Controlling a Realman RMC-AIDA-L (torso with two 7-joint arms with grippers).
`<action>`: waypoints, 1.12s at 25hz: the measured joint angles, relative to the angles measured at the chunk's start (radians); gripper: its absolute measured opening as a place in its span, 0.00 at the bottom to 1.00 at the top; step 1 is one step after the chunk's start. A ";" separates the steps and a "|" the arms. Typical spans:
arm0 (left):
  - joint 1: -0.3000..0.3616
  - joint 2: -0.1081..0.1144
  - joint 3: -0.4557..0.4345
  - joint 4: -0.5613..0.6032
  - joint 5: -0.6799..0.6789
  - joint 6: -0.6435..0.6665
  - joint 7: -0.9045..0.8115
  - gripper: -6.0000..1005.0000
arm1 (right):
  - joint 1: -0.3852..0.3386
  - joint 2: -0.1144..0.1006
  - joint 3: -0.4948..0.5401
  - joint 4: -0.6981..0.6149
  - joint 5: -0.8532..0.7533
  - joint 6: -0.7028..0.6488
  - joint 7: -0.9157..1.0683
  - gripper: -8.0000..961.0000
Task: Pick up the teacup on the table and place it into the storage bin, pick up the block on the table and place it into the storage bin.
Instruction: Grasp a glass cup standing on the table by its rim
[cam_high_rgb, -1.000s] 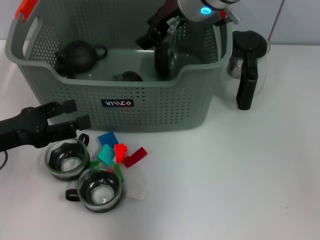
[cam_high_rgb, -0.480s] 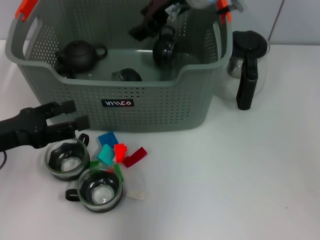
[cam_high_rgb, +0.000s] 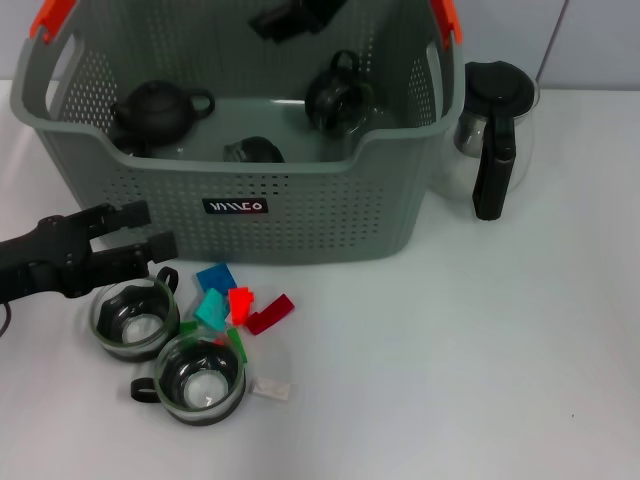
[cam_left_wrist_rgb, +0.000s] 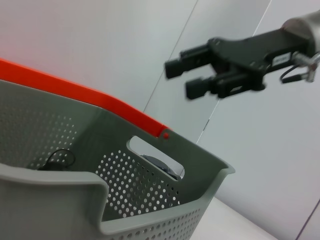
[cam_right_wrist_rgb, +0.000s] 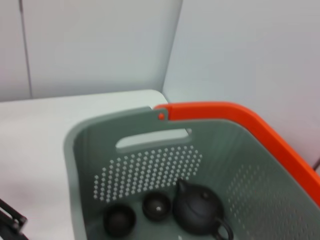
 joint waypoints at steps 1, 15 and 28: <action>0.000 0.000 0.000 0.000 0.000 0.000 0.000 0.87 | -0.011 0.003 0.011 -0.031 0.010 -0.018 0.000 0.61; 0.003 0.001 0.000 0.000 0.000 -0.001 0.000 0.87 | -0.267 -0.027 0.260 -0.223 0.484 -0.385 -0.222 0.61; -0.027 0.002 0.000 0.000 0.000 -0.009 -0.014 0.87 | -0.616 -0.010 0.368 0.150 0.687 -0.462 -0.719 0.61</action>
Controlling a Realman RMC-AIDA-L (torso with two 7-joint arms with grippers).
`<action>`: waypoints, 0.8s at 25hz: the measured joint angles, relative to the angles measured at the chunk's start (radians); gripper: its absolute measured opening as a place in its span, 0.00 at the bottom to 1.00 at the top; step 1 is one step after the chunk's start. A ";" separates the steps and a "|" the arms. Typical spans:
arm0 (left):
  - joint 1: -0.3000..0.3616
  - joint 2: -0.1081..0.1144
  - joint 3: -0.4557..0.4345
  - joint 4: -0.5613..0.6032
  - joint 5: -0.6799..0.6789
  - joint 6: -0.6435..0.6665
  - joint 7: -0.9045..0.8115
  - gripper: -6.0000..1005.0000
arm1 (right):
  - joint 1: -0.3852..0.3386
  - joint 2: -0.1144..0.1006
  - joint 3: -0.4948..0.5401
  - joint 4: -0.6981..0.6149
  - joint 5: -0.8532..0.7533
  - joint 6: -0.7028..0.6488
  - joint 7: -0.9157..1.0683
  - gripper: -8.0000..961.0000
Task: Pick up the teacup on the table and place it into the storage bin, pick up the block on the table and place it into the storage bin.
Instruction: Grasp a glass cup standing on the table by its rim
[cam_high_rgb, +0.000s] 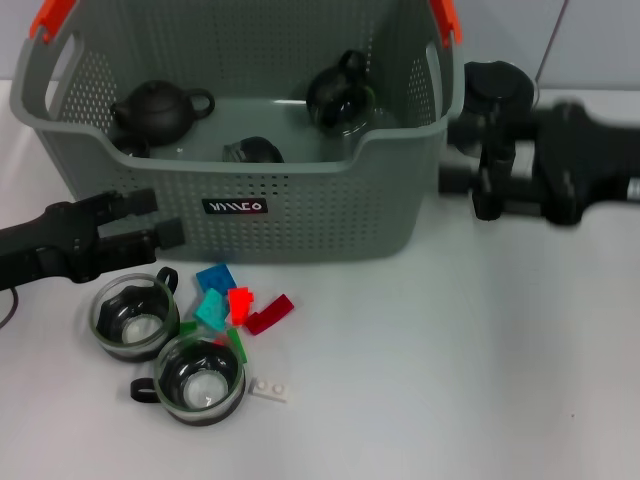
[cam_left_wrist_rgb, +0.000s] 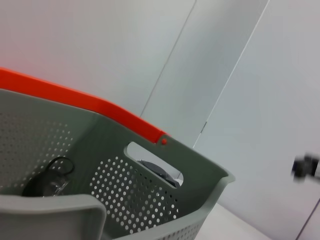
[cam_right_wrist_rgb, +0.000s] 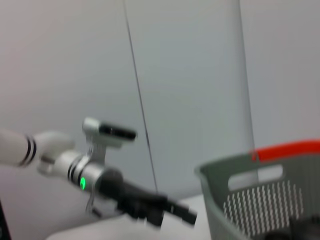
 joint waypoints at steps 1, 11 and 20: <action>-0.003 0.001 0.000 0.000 0.000 0.001 -0.003 0.87 | -0.006 0.000 0.001 0.032 -0.014 0.001 -0.036 0.61; -0.004 0.007 0.007 0.006 0.006 0.017 -0.032 0.87 | -0.003 0.002 0.008 0.299 -0.087 0.121 -0.307 0.61; 0.029 0.072 0.039 0.050 0.055 0.177 -0.221 0.87 | 0.023 -0.018 0.002 0.299 -0.145 0.138 -0.187 0.61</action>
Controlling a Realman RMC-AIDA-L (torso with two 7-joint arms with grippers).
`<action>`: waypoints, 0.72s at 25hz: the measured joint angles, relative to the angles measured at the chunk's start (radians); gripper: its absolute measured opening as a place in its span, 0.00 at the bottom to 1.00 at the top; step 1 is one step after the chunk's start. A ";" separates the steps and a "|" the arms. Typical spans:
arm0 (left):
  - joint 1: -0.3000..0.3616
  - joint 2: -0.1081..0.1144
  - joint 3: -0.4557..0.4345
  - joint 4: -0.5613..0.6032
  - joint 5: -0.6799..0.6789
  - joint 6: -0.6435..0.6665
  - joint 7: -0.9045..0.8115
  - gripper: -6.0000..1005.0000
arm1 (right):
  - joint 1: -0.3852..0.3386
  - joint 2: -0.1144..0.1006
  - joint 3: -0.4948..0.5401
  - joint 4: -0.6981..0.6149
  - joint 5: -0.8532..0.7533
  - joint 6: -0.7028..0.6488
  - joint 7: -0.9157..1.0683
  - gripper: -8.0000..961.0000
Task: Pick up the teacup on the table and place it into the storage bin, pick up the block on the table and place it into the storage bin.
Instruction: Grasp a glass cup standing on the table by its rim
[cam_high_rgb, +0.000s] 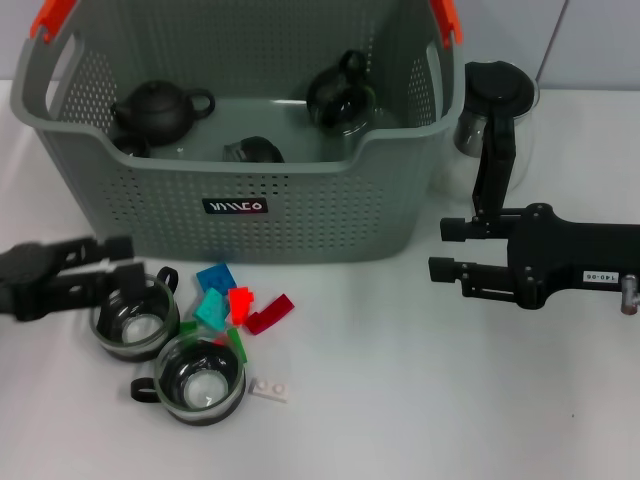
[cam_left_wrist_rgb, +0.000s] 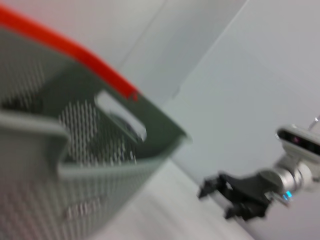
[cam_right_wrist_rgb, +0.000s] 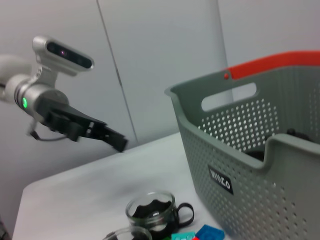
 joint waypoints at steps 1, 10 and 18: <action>0.000 0.006 0.005 0.014 0.011 0.016 -0.030 0.87 | 0.004 -0.001 0.000 0.000 -0.009 -0.001 0.008 0.61; 0.007 0.015 0.312 0.424 0.056 0.065 -0.423 0.87 | 0.023 -0.002 -0.001 0.000 -0.034 -0.004 0.030 0.61; -0.094 0.036 0.461 0.555 0.152 0.065 -0.542 0.87 | 0.025 -0.001 -0.001 0.007 -0.034 -0.001 0.032 0.61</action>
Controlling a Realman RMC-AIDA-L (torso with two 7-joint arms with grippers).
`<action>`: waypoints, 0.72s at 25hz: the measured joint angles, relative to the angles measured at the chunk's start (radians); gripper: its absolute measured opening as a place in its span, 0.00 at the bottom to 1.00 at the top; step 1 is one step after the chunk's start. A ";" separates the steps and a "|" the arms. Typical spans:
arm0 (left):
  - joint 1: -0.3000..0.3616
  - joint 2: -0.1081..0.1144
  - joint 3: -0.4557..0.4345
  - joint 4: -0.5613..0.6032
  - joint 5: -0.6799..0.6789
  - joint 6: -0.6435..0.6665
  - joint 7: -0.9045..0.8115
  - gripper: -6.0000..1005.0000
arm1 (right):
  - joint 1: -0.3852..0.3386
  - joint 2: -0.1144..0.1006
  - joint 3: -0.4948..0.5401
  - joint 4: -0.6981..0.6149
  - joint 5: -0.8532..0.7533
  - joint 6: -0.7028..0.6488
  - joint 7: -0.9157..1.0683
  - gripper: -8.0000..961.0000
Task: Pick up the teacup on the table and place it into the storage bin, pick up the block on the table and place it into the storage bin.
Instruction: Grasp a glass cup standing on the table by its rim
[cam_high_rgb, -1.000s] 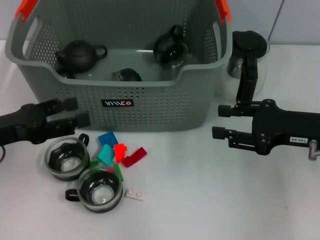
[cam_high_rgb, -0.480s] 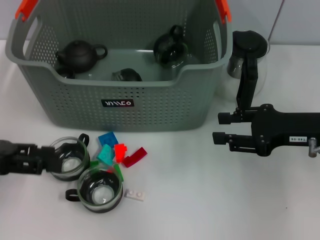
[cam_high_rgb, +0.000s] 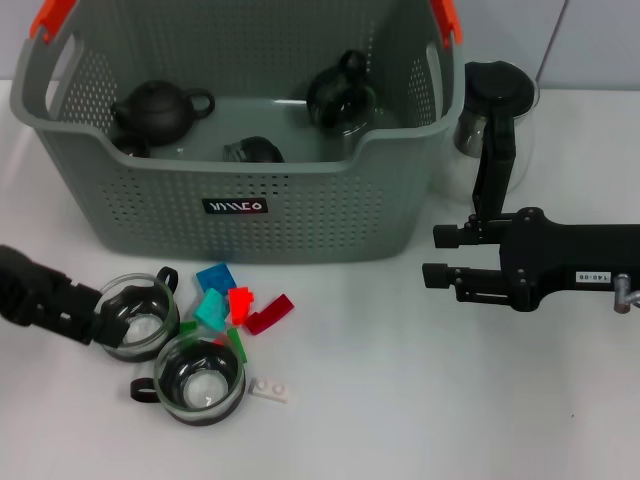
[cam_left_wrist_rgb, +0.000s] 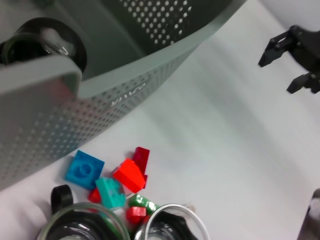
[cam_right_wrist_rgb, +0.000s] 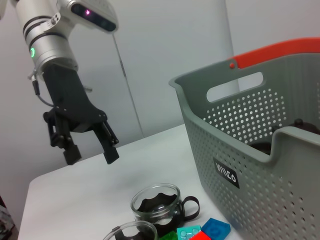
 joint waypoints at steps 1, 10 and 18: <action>-0.016 -0.002 0.001 0.001 0.017 0.000 0.001 0.87 | 0.000 0.000 0.000 0.002 0.000 0.002 0.000 0.61; -0.063 -0.006 -0.012 -0.012 0.032 -0.027 0.026 0.78 | 0.000 0.004 0.008 0.007 0.000 0.008 0.000 0.61; -0.047 -0.019 -0.029 -0.059 0.039 -0.097 0.062 0.78 | 0.000 0.007 0.009 0.007 0.006 0.003 -0.001 0.61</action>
